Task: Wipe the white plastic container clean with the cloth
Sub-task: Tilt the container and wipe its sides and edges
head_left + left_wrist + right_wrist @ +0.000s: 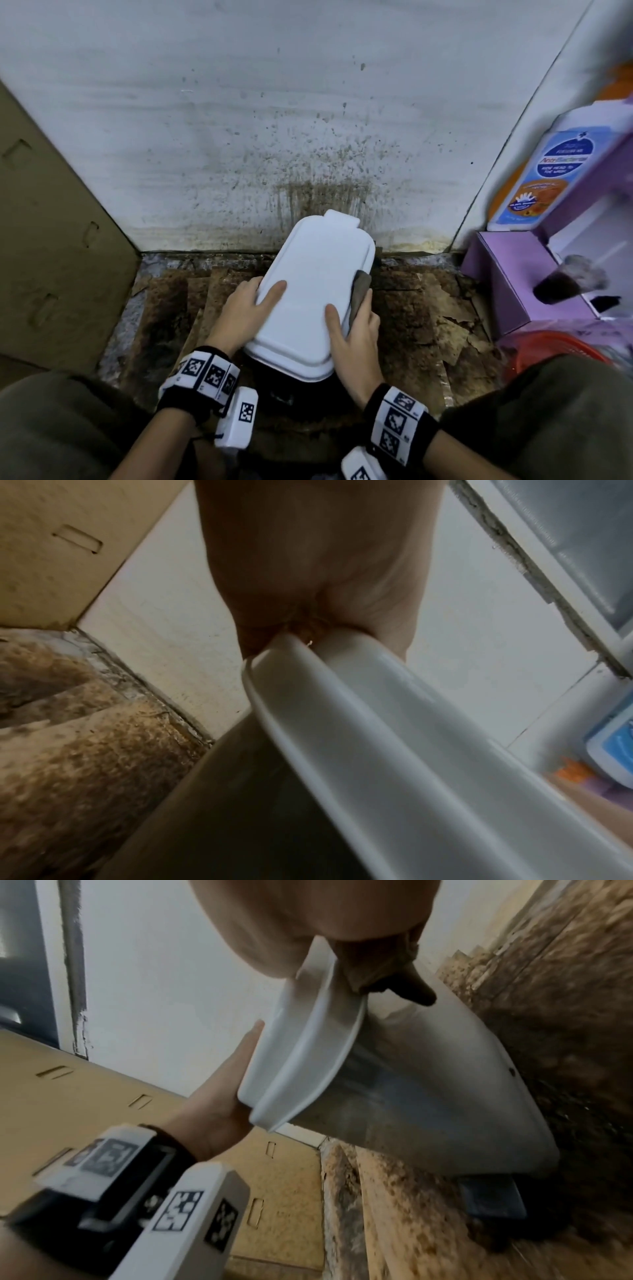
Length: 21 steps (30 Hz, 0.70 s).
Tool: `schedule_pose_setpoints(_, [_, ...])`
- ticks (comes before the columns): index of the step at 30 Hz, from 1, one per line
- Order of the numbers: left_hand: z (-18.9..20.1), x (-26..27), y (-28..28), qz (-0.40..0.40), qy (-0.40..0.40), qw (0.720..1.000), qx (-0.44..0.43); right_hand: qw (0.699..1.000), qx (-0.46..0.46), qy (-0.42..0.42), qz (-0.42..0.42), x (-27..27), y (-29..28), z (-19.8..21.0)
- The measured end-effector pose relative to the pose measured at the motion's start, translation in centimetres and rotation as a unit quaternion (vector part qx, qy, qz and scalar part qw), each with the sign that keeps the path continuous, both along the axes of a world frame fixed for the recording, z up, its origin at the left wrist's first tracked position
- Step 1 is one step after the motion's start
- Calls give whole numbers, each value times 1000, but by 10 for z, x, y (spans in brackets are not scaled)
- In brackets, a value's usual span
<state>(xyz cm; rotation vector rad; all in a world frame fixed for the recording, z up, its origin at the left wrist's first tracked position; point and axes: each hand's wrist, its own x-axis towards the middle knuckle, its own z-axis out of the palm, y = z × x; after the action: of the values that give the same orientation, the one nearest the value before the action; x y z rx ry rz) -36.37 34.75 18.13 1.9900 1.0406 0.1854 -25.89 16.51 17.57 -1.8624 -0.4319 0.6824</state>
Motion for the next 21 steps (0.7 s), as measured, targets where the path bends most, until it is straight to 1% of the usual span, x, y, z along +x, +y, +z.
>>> schedule_pose_setpoints(3, [-6, -1, 1, 21, 24, 999, 9, 1000, -7, 18, 13, 8, 15, -1])
schedule_pose_setpoints(6, [-8, -3, -4, 36, 37, 999, 18, 1000, -8, 13, -6, 19, 26, -3])
schedule_pose_setpoints(10, [-8, -8, -16, 55, 40, 997, 37, 1000, -11, 22, -19, 47, 37, 4])
schedule_pose_setpoints(13, [-8, -17, -24, 55, 41, 997, 37, 1000, -13, 15, -20, 73, 50, 9])
schedule_pose_setpoints(15, [-6, -24, -28, 57, 40, 997, 22, 1000, -25, 3, -12, 92, 61, 10])
schedule_pose_setpoints(17, [-2, -31, -33, 62, 45, 997, -3, 999, -36, -8, 12, 116, 69, 3])
schedule_pose_setpoints(19, [1, -37, -37, 74, 51, 995, -31, 999, -27, -17, 35, 134, 74, -7])
schedule_pose_setpoints(21, [3, -41, -40, 94, 53, 993, -54, 998, -3, -40, 52, 136, 75, 2])
